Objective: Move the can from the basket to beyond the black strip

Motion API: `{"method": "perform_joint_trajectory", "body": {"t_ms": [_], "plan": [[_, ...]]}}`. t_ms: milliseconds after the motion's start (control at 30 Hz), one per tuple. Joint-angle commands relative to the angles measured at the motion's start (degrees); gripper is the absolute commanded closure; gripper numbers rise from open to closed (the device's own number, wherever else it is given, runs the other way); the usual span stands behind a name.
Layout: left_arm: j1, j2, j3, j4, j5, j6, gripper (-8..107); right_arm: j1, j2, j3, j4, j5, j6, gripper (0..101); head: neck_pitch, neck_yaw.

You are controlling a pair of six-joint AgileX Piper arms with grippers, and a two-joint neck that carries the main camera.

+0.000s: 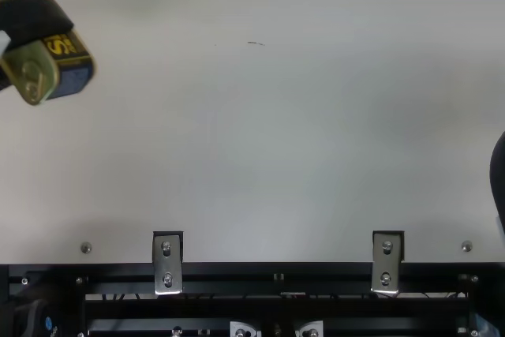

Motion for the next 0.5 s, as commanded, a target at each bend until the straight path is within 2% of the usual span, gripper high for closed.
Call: {"method": "perform_joint_trajectory", "body": {"t_ms": [0, 333, 467], "plan": [[-0.38, -0.05, 0.94, -1.15, 0.17, -0.27, 89, 0.00, 0.00, 0.00, 0.00, 0.00, 0.00, 0, -1.86, 2.15], [-1.31, -0.11, 5.72, -7.19, 0.17, -1.59, 89, 0.00, 0.00, 0.00, 0.00, 0.00, 0.00, 0, -1.86, 2.15], [0.97, -0.05, 6.05, -7.20, 0.17, -3.17, 89, 0.00, 0.00, 0.00, 0.00, 0.00, 0.00, 0, -1.86, 2.15]]}}
